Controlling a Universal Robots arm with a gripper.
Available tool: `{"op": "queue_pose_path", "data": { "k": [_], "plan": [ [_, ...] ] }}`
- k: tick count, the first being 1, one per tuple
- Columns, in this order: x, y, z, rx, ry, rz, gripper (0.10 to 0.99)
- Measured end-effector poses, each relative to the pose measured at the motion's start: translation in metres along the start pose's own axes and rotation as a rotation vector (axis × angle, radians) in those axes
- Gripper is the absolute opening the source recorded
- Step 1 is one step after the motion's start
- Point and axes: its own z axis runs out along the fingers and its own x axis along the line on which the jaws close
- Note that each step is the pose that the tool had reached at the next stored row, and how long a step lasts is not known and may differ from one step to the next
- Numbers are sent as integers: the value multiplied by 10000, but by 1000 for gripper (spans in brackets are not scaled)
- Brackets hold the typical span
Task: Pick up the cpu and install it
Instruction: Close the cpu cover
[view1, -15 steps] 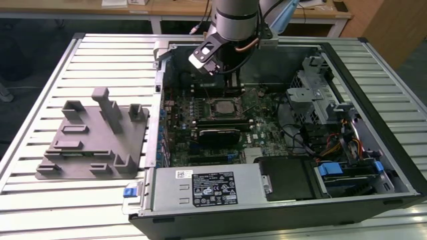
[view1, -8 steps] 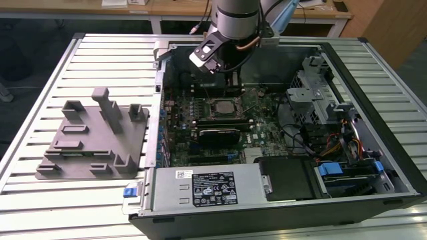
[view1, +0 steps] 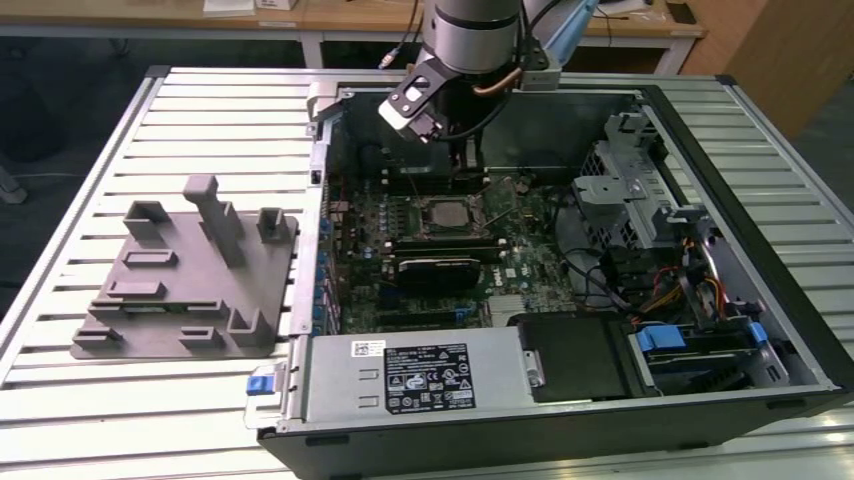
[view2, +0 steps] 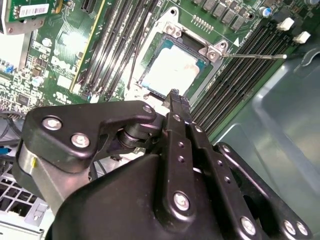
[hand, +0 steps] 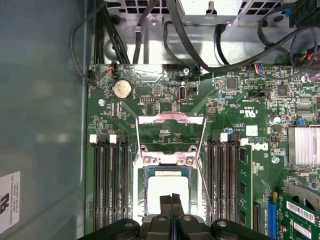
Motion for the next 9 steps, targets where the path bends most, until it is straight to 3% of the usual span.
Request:
{"op": "queue_pose_path", "data": {
  "k": [9],
  "plan": [
    [1, 164, 6, 0, 0, 2, 106]
  ]
}}
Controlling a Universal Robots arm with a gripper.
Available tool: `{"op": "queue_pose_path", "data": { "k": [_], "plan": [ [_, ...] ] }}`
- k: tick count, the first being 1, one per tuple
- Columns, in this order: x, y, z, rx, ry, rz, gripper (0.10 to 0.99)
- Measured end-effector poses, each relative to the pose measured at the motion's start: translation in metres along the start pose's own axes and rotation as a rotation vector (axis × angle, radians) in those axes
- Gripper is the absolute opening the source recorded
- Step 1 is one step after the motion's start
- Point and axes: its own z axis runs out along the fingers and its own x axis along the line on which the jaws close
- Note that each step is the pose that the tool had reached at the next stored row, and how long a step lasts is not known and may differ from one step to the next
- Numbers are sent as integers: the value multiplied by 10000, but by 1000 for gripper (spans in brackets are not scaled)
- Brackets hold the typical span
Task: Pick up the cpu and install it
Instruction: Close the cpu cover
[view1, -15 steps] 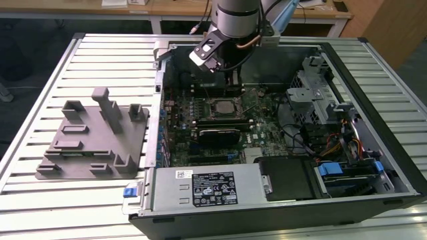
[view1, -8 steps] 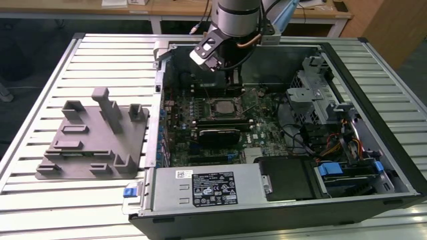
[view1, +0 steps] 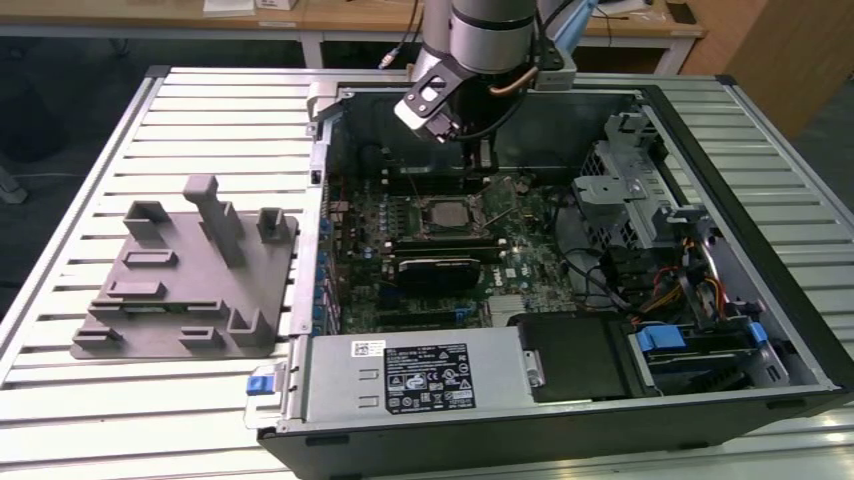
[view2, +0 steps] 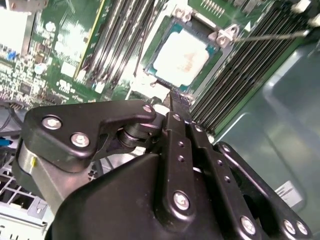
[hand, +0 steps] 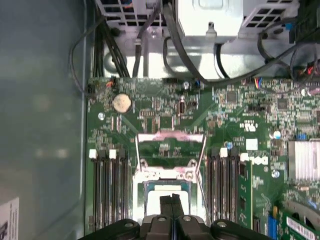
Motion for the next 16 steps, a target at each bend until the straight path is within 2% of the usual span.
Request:
{"op": "queue_pose_path", "data": {
  "k": [10, 16],
  "plan": [
    [1, 251, 9, 0, 0, 0, 106],
    [2, 336, 12, 0, 0, 0, 106]
  ]
}}
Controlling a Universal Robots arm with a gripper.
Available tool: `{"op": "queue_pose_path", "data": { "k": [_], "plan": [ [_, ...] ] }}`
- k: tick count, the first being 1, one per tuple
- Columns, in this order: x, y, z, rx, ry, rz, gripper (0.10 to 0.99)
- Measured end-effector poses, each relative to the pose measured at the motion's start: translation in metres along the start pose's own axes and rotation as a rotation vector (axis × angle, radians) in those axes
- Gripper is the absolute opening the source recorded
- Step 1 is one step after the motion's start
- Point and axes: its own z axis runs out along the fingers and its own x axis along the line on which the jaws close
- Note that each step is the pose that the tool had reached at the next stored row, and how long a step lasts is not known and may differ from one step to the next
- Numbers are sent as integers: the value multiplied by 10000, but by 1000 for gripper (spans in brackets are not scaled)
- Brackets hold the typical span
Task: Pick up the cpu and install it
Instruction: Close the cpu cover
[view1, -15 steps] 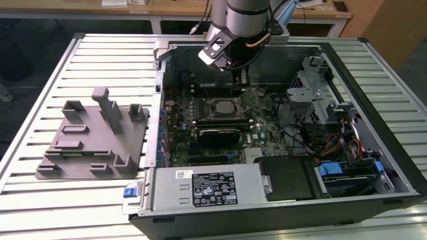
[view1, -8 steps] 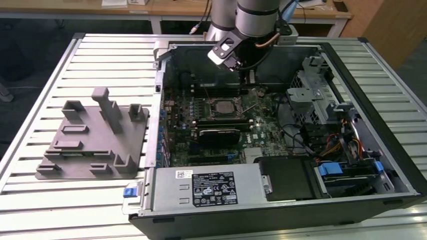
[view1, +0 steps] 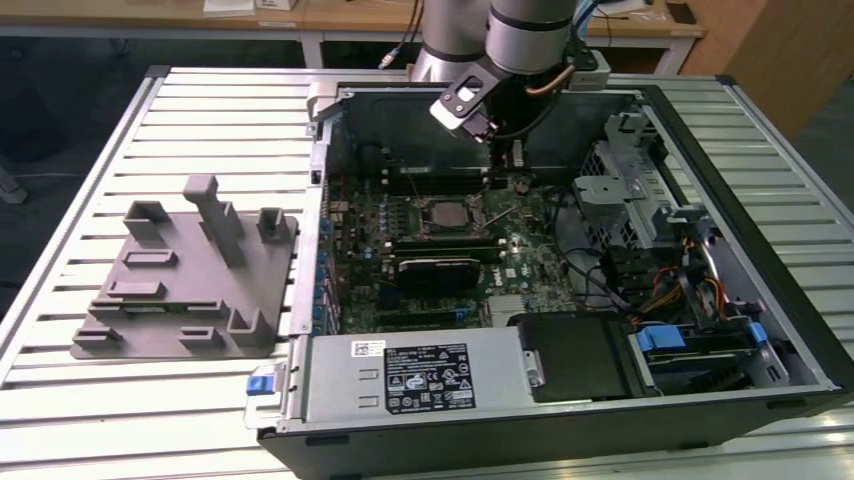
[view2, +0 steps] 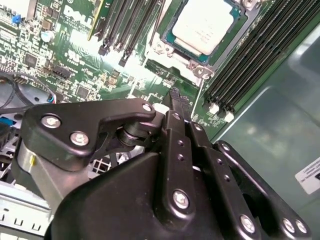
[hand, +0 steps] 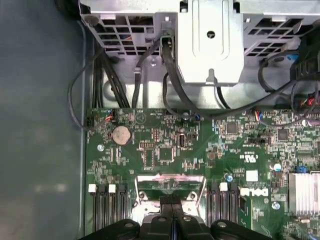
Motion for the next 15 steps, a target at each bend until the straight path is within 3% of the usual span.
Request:
{"op": "queue_pose_path", "data": {
  "k": [8, 15],
  "plan": [
    [0, 20, -51, 0, 2, -1, 106],
    [1, 206, -45, 9, 0, 1, 106]
  ]
}}
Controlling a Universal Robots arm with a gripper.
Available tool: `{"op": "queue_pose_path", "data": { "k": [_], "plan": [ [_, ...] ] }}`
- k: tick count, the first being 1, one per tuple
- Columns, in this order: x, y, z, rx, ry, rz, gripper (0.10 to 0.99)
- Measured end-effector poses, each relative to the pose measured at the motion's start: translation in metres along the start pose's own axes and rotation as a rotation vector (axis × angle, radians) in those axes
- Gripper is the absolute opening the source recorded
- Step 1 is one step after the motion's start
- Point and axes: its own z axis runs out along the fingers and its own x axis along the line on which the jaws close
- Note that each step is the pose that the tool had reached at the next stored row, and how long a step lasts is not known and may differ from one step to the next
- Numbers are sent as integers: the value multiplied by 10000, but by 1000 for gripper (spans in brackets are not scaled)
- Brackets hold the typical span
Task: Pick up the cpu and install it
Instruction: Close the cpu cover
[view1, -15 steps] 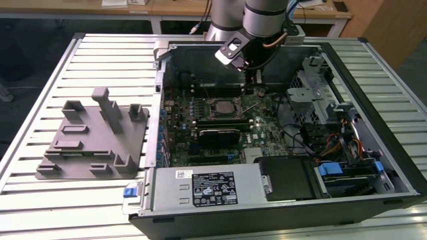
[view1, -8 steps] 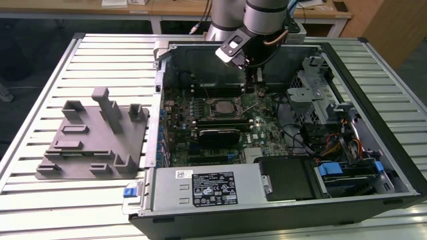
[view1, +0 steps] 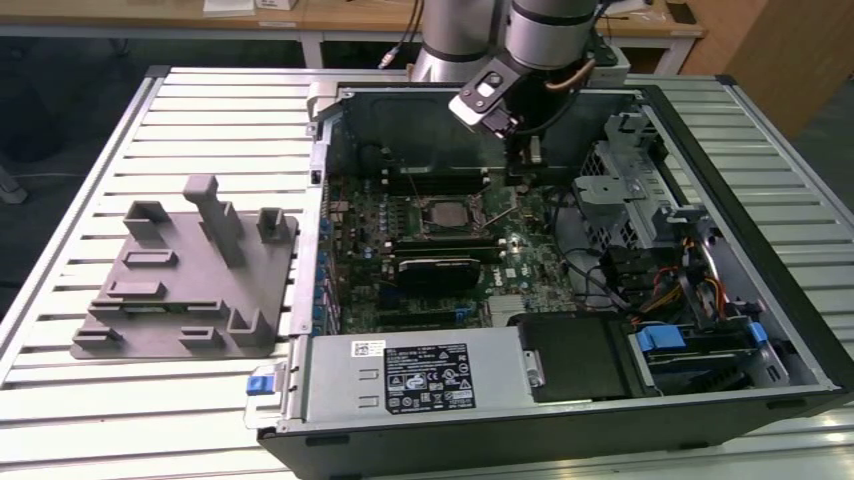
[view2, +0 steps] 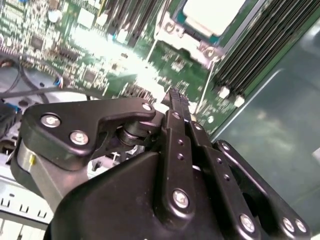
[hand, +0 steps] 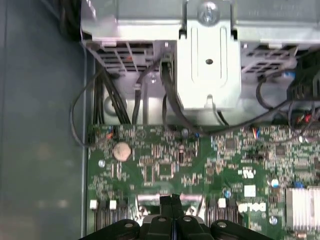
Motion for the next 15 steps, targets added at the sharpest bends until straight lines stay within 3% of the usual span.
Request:
{"op": "queue_pose_path", "data": {
  "k": [10, 15],
  "plan": [
    [2, 293, 10, 18, 0, -1, 106],
    [2, 309, 68, 19, 1, -1, 106]
  ]
}}
